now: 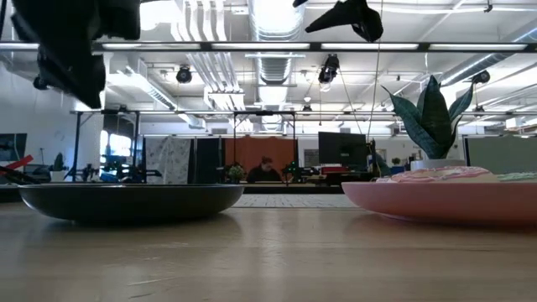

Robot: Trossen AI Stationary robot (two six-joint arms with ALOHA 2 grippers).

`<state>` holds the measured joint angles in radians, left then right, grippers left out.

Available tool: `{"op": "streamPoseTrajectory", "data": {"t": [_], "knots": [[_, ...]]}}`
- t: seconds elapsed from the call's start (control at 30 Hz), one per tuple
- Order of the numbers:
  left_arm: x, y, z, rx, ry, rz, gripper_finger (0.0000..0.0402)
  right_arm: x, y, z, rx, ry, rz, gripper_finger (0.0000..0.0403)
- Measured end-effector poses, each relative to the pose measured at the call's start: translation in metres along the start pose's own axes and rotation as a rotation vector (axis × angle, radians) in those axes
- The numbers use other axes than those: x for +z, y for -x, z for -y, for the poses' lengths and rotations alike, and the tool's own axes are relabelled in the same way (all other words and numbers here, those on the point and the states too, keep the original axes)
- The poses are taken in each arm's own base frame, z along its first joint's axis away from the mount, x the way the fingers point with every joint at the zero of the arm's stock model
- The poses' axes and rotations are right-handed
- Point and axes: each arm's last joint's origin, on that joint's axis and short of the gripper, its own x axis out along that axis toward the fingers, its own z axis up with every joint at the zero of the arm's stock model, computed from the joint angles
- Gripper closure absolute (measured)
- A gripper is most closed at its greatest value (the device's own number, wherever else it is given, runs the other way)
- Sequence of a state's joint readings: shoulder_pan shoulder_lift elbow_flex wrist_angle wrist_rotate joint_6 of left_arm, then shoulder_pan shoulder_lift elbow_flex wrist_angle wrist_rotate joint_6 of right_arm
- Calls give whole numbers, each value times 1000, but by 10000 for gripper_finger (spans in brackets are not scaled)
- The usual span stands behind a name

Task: Pick & Place donuts
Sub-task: Return to Home Position

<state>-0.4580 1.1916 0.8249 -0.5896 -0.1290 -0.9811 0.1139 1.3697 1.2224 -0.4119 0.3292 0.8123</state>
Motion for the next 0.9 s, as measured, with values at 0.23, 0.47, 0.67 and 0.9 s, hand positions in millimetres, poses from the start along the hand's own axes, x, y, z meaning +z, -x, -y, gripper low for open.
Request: {"op": "streamPoseTrajectory", "data": {"t": [0.23,0.47,0.67,0.9], "knots": [[6,19,1,-165,-79,194,298,-8,3,-11,184,111,-135,209],[-12,14,-32,-345,-58,294,298,-54,6,21,206,81,-227,209],[-20,32,-47,-600,-90,516,298,-77,35,54,440,50,-44,209],[-27,55,-73,-588,-173,674,298,-98,70,107,476,-60,75,209]]}}
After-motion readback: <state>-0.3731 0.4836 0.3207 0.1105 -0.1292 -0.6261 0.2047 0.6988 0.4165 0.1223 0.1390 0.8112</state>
